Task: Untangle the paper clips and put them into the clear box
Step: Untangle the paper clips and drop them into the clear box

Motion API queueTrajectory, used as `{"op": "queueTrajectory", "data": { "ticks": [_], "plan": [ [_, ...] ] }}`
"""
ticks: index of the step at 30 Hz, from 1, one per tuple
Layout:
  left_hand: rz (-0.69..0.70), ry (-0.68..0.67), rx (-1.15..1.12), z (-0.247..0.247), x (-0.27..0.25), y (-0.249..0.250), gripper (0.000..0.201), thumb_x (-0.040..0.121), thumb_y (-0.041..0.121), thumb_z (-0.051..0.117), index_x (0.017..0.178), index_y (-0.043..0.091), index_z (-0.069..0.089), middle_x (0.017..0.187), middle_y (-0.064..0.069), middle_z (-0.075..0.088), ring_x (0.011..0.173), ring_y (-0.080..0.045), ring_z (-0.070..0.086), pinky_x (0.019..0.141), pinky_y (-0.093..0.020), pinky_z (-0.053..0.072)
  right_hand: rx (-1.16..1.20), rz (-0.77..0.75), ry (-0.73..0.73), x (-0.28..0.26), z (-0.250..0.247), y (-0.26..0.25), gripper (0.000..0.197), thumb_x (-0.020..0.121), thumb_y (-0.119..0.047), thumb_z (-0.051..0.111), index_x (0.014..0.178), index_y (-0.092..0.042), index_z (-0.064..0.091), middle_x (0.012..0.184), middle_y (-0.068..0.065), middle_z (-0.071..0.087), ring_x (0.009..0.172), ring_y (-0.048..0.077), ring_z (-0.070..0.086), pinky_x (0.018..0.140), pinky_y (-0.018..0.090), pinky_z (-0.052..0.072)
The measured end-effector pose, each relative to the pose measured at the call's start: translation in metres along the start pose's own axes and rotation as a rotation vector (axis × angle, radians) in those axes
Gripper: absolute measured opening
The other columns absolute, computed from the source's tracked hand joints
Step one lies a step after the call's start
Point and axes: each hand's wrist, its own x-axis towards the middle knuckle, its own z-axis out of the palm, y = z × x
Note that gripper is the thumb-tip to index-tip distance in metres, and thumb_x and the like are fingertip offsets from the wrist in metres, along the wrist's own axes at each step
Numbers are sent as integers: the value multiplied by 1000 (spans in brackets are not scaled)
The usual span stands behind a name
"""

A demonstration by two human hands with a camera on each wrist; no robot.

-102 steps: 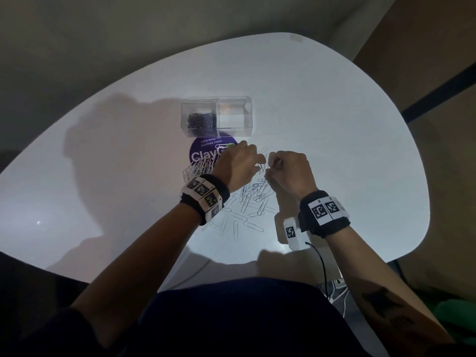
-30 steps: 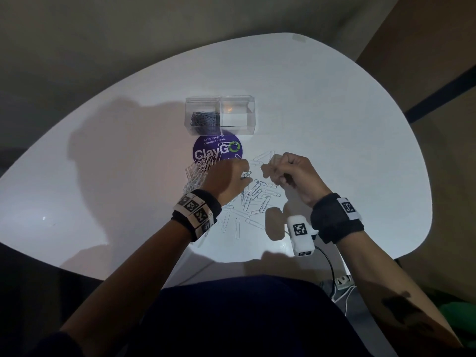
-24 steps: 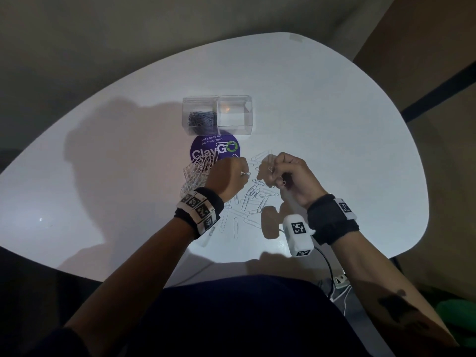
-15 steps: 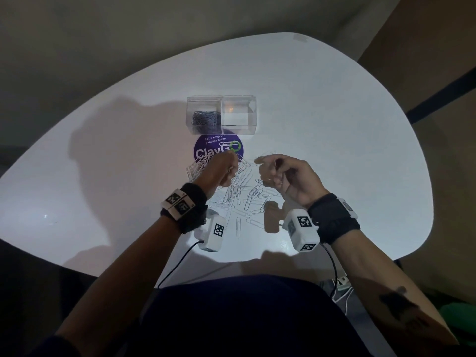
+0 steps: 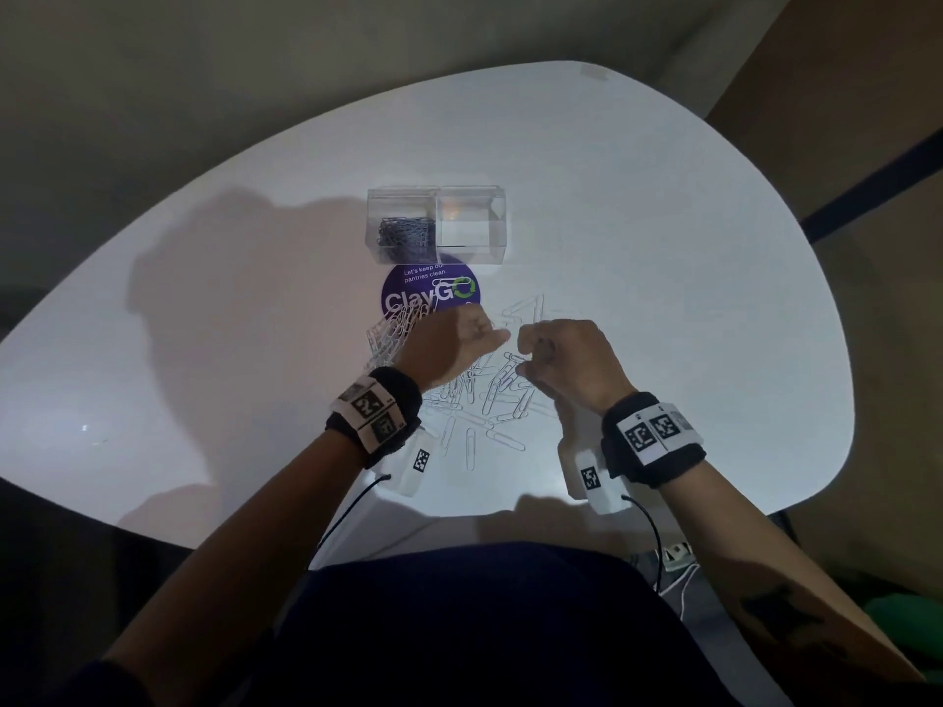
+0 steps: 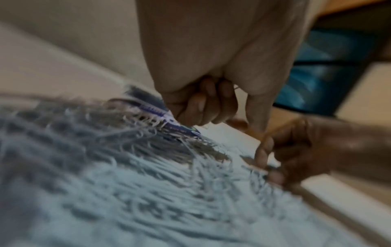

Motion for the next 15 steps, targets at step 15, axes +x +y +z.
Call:
{"op": "queueTrajectory", "data": {
  "ticks": [15],
  "plan": [
    [222,-35,625,22,5,16,19,92,31,55,106,24,67,88,-4,72,84,-25,66,72,-33,48,213,87,174,2,-12,7,10,72,-10,69,76,-18,65,73,-12,67,75,7,63,74,21,48]
  ]
}}
